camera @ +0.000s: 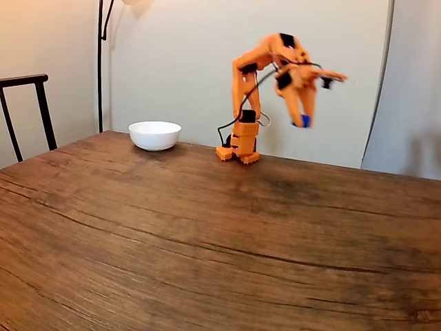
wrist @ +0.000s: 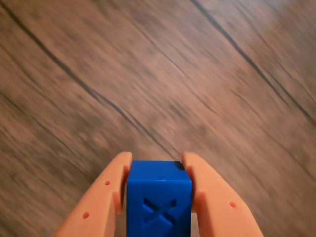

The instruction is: Grasp the cube and drop it in the bowl

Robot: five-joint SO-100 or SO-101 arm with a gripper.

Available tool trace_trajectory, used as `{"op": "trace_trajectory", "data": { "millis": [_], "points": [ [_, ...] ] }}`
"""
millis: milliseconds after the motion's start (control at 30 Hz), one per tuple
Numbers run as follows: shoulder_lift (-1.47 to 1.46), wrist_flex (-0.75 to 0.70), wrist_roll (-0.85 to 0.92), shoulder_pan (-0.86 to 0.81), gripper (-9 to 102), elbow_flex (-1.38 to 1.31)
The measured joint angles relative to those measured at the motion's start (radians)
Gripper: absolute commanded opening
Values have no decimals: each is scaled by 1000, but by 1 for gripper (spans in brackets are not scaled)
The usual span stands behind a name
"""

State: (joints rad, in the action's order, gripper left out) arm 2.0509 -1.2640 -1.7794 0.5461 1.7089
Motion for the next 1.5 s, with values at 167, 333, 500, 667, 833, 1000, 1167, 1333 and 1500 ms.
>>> {"op": "trace_trajectory", "data": {
  "millis": [167,333,500,667,833,1000,1167,1333,1500],
  "points": [
    [81,-66,-54,-135,5,0],
    [124,-69,-115,-285,5,0],
    [156,-114,-173,-476,5,0],
    [206,-146,-265,-741,5,0],
    [250,-147,-353,-1039,5,0],
    [252,-149,-465,-1296,5,0],
    [252,-144,-568,-1503,5,6],
    [252,-127,-641,-1680,5,77],
    [252,-32,-713,-1784,5,190]
  ]
}}
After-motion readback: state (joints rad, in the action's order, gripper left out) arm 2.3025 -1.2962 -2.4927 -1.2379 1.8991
